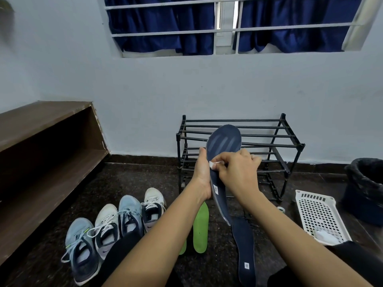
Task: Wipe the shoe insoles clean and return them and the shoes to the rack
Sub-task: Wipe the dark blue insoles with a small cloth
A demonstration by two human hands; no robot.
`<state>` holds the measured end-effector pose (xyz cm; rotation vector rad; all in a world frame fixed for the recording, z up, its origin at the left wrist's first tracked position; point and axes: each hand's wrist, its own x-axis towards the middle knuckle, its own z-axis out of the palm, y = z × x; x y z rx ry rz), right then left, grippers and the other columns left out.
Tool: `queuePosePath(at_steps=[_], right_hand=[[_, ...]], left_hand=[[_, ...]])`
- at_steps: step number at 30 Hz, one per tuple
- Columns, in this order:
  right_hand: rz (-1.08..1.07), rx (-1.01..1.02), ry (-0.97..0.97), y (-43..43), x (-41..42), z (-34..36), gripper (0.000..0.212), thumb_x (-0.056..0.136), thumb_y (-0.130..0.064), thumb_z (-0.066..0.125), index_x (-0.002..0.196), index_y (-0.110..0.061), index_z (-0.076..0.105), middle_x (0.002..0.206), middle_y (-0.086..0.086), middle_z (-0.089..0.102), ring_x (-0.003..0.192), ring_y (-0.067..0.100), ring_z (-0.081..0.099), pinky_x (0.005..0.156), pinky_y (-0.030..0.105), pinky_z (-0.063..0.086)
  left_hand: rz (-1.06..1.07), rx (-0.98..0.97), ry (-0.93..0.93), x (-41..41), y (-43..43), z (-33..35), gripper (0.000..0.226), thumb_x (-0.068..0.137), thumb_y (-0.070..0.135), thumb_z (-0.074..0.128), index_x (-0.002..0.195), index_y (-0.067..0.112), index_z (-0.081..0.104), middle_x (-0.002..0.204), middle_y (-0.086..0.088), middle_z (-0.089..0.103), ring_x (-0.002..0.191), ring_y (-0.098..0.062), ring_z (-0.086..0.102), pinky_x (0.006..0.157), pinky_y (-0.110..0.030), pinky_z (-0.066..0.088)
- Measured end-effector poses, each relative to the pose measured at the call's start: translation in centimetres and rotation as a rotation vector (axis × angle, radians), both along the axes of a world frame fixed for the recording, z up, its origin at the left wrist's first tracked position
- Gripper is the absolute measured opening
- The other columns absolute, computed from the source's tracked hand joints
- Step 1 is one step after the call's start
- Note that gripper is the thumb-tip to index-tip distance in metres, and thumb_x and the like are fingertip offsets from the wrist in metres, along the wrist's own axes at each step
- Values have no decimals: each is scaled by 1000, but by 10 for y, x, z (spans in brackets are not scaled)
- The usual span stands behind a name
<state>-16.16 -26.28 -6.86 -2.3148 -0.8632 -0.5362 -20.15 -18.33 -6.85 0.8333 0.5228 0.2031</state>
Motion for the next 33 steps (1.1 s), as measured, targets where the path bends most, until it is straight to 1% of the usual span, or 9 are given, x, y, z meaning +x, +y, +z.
queuePosePath(at_steps=[6,7,11,16,20,22,26,30,33], right_hand=[[-114,77,29,-4,22,3,9,84,-34,65,91,-34,72,81,-7,65,98,18,45,78,37,18],[-104,88,38,-3,21,3,9,84,-33,66,91,-34,72,82,-7,65,98,18,45,78,37,19],[-19,83,22,1,9,2,12,84,-25,66,91,-31,73,81,-5,67,98,21,47,78,37,20],[44,5,27,4,-7,-3,13,85,-29,64,92,-35,72,87,-6,67,99,19,46,71,33,15],[48,19,56,1,-3,-2,11,83,-30,65,90,-36,72,86,-6,66,99,17,46,75,35,19],[44,17,65,-2,0,0,10,83,-31,65,89,-36,71,84,-7,65,100,16,45,78,36,20],[-8,21,16,-5,8,5,10,84,-32,65,90,-36,72,78,-11,60,99,16,45,74,34,14],[-111,40,9,-10,21,10,12,86,-34,63,93,-34,72,80,-8,61,100,18,45,73,34,14],[-81,108,66,-7,21,11,8,85,-31,65,90,-32,72,76,-13,57,100,18,46,72,32,13]], left_hand=[[-37,-48,-13,10,-14,-4,71,97,66,23,103,10,66,85,-12,72,86,-23,66,70,-30,53],[-48,-42,-17,10,-13,-4,73,96,68,21,103,11,67,85,-12,72,85,-23,66,70,-30,53],[-46,44,11,9,-5,-3,78,94,71,21,94,11,71,76,-10,72,68,-22,69,62,-28,54],[81,56,16,11,11,-6,79,92,73,27,96,8,72,82,-11,73,77,-27,68,70,-35,54],[89,42,-4,12,8,-6,79,93,72,27,88,8,73,76,-11,73,73,-27,68,70,-35,54],[70,19,-14,11,4,-7,79,93,72,26,91,8,73,79,-12,73,76,-28,68,72,-36,53],[-5,-14,-15,9,-10,-7,76,94,70,27,99,8,71,85,-15,73,83,-29,67,76,-36,52],[-14,-35,-11,12,-22,-10,73,95,67,29,120,8,64,98,-15,71,96,-28,65,76,-34,53],[-8,-54,-21,12,-20,-8,73,95,69,27,117,10,65,102,-15,70,98,-28,64,81,-36,52]])
